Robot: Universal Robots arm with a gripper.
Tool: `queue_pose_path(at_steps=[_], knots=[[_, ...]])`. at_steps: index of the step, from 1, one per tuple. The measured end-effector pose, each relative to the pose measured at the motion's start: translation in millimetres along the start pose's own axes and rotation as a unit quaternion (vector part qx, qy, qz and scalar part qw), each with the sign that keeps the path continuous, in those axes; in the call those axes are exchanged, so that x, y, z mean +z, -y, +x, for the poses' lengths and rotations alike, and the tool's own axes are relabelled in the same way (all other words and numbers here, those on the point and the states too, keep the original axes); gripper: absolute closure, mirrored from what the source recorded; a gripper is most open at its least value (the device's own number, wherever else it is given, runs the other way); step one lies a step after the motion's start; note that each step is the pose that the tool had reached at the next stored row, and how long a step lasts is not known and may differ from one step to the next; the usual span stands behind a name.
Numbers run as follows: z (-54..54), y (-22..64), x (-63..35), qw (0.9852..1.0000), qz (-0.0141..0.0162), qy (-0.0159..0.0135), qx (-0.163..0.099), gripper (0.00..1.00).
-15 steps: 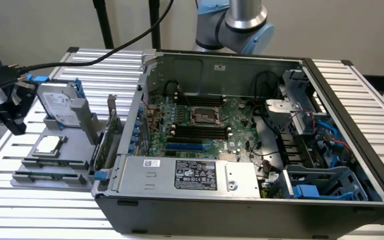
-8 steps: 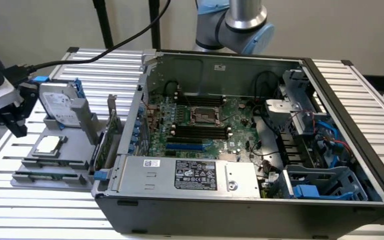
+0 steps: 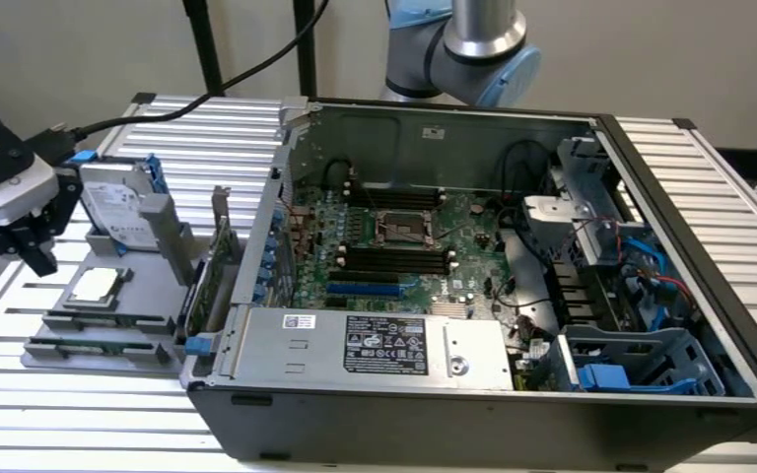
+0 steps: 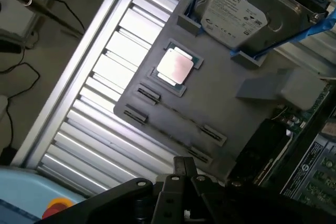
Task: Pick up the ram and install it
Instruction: 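Pick up the ram and move it above insertion slot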
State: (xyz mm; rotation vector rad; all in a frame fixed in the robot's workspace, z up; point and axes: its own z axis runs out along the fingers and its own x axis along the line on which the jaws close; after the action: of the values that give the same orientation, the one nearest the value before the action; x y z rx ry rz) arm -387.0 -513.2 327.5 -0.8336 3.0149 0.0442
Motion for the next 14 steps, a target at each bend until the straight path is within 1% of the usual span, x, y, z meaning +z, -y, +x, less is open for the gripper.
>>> queue_pose_path(at_steps=[2, 4, 7, 9, 11, 14], knots=[[0.0, 0.0, 1.9, 0.9998, -0.0004, -0.0003, -0.018, 0.89], [0.1, 0.1, 3.6, 0.9993, -0.0007, -0.0009, -0.036, 0.89], [0.1, 0.1, 6.3, 0.998, -0.0013, -0.0016, -0.064, 0.89], [0.2, 0.2, 8.1, 0.9967, -0.0017, -0.002, -0.082, 0.89], [0.2, 0.2, 9.8, 0.995, -0.0021, -0.0024, -0.1, 0.89], [0.3, 0.3, 12.4, 0.992, -0.0026, -0.0031, -0.127, 0.89]])
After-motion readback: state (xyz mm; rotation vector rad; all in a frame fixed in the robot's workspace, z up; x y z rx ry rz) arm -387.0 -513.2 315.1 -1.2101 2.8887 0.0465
